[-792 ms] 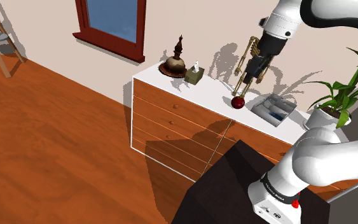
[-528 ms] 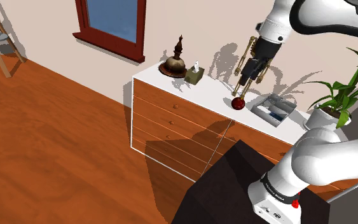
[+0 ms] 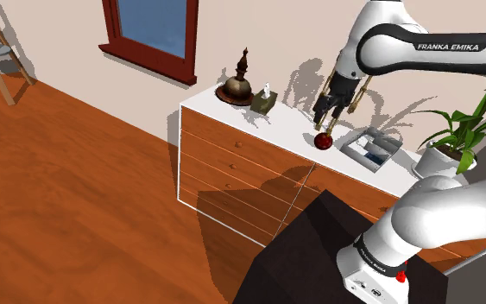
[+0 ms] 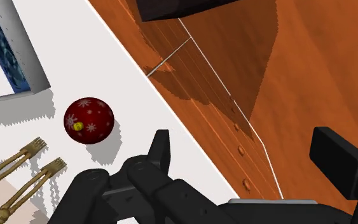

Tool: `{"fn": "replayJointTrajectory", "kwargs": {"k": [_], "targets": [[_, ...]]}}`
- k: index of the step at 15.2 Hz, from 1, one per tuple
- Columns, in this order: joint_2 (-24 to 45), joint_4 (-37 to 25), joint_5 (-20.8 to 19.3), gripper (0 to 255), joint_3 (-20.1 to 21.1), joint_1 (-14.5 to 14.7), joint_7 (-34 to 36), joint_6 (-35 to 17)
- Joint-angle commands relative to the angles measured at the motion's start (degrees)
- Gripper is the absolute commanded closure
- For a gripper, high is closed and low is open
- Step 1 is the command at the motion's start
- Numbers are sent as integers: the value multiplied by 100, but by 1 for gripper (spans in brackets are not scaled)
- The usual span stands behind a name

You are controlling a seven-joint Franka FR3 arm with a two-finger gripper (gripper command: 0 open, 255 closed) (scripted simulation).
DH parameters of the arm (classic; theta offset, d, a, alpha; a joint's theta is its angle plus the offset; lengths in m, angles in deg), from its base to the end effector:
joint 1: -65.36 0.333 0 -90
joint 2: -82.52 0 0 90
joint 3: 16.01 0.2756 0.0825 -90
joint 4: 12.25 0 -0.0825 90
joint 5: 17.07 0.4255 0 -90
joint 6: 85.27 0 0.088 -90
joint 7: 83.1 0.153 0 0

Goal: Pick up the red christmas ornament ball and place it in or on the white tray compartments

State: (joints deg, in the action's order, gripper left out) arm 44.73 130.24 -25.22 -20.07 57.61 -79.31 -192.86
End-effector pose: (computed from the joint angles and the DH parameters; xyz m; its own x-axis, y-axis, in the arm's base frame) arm 0.4131 -0.1013 0.4246 0.9752 -0.2144 0.0542 -0.2186 -0.9716 0.0906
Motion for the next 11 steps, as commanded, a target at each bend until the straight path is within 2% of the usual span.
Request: {"fn": "replayJointTrajectory", "kwargs": {"k": [1, 11], "targets": [[278, 35, -106, 0, -55, -147, 170, -328], [1764, 37, -680, 0, -478, -909, 948, -1863]]}}
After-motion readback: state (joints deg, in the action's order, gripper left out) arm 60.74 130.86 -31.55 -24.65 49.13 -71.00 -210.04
